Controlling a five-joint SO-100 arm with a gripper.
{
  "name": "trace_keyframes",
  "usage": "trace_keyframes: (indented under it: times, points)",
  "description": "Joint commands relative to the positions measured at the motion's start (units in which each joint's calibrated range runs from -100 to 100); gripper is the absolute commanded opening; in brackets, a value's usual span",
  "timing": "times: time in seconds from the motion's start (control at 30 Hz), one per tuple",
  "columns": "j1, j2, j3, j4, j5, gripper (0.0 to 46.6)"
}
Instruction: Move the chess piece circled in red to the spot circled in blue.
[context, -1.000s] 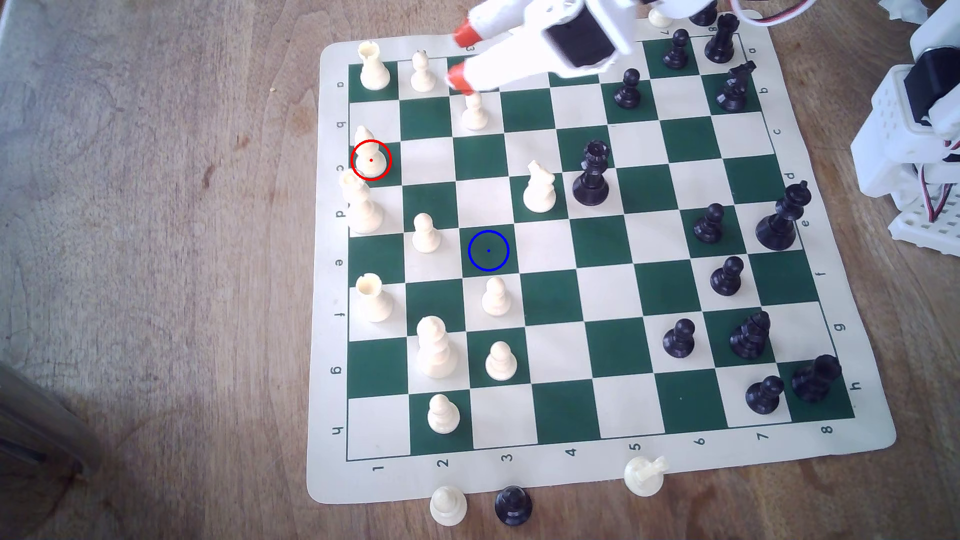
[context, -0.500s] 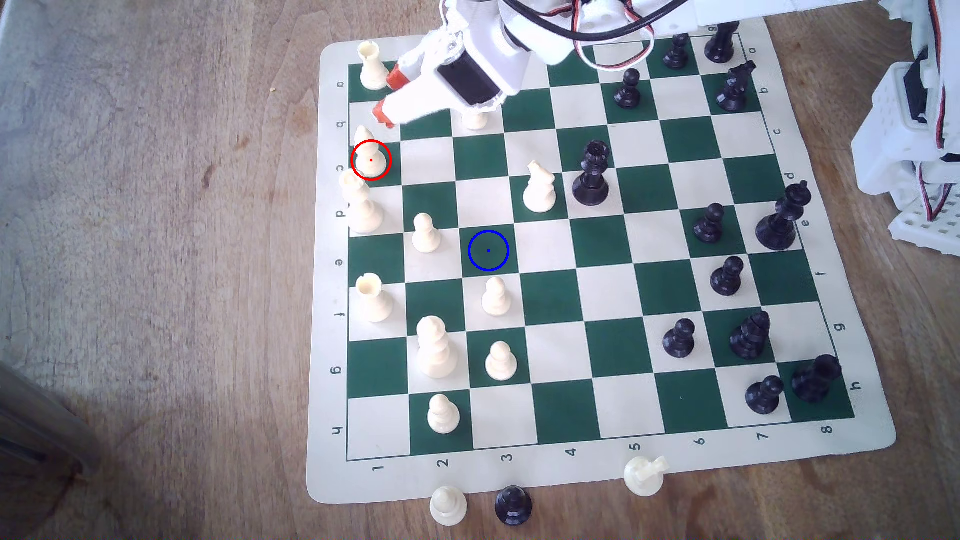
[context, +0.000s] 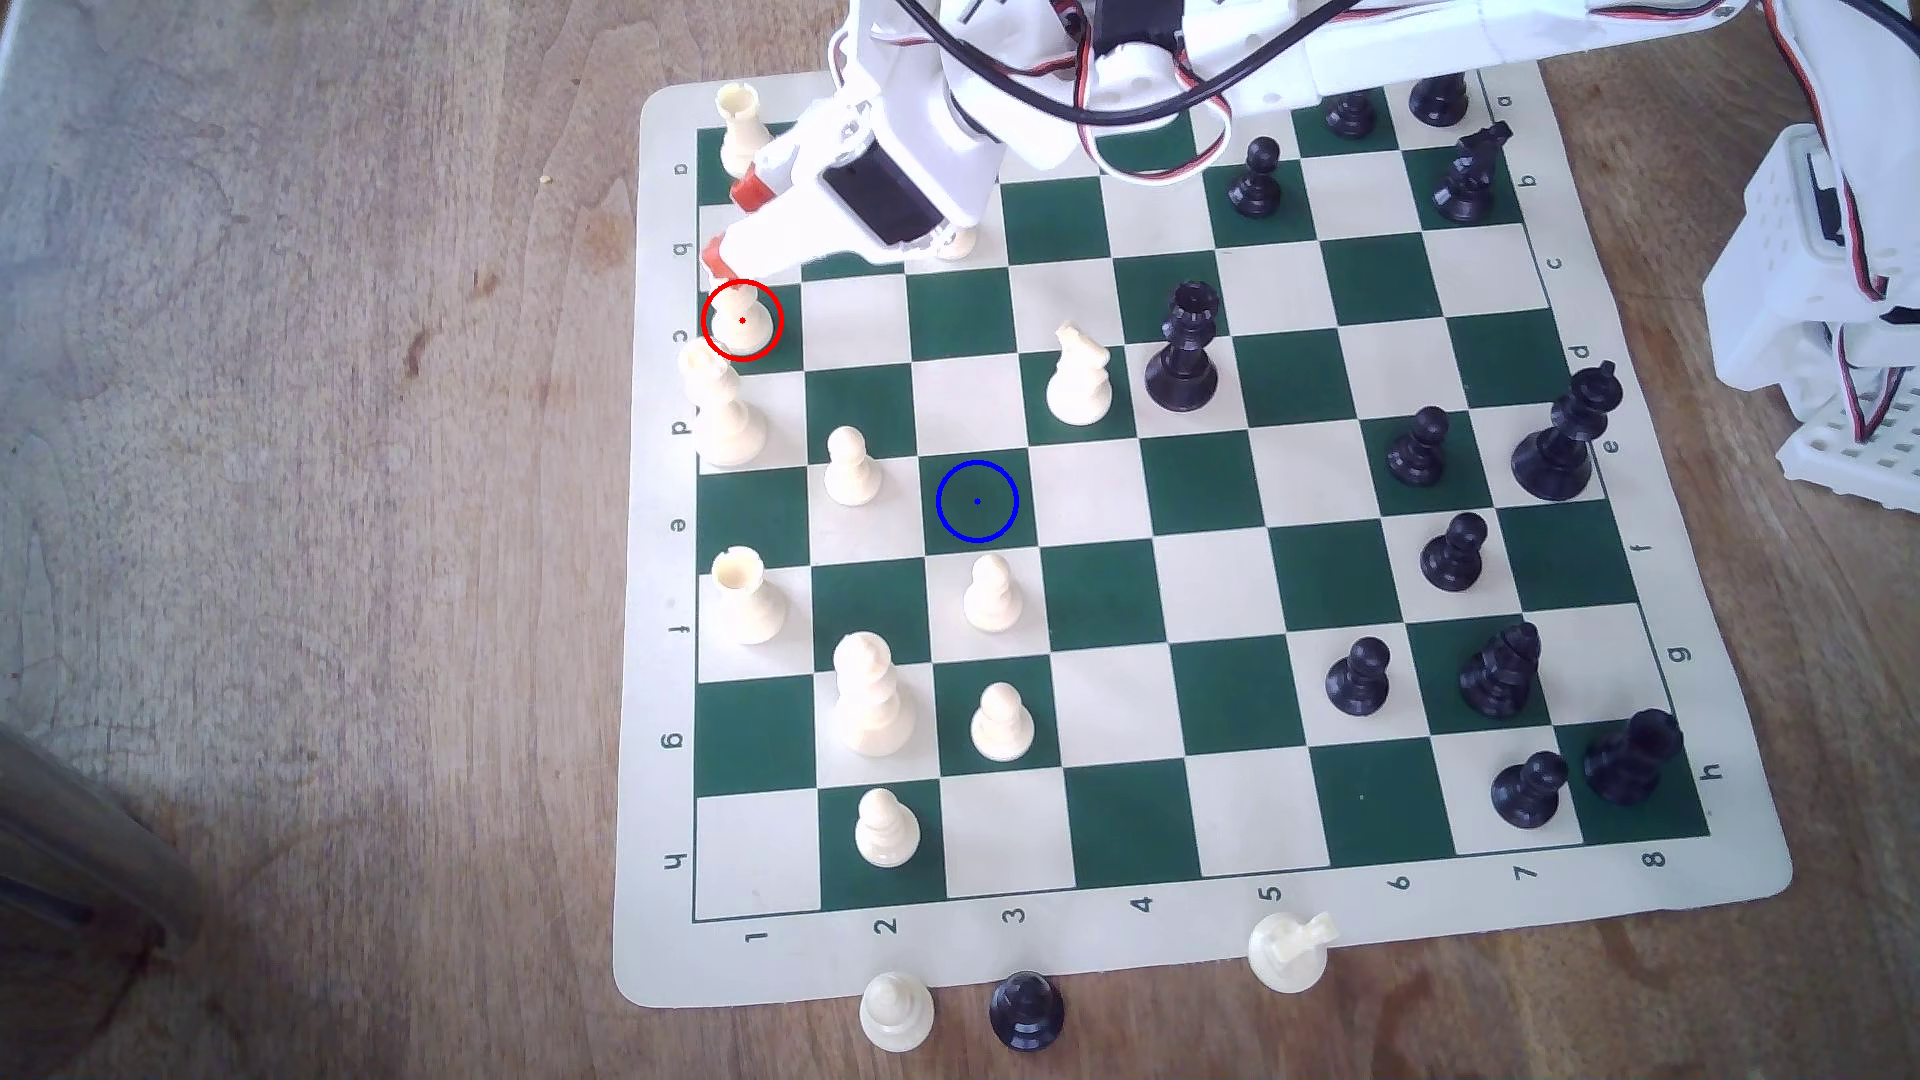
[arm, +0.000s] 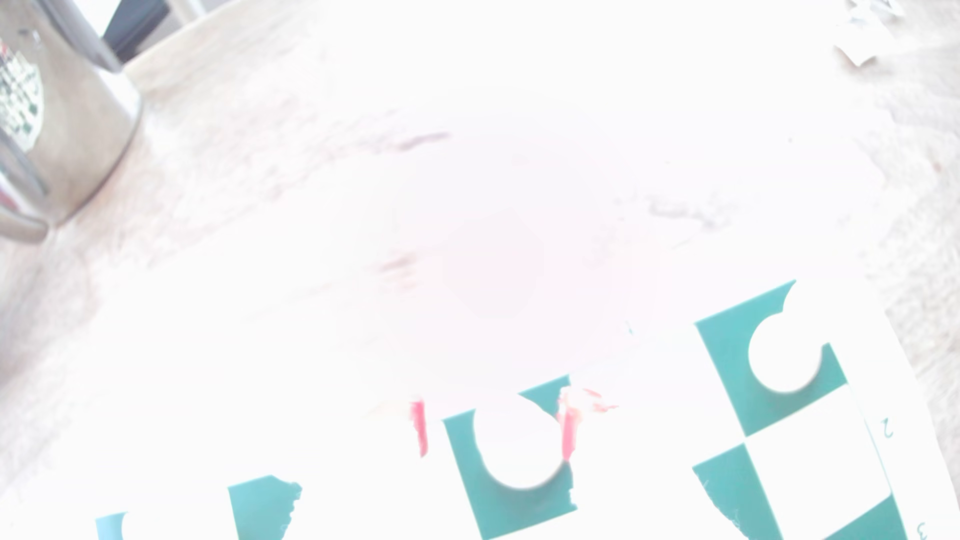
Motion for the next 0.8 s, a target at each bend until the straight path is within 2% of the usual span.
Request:
trace_keyframes:
  times: [0.0,0.77]
  points:
    - [0.21,0.06,-7.23,-1.39,-0.49,14.4]
    - [-0.18,6.26,-12.67,-1.63,-1.03,14.1]
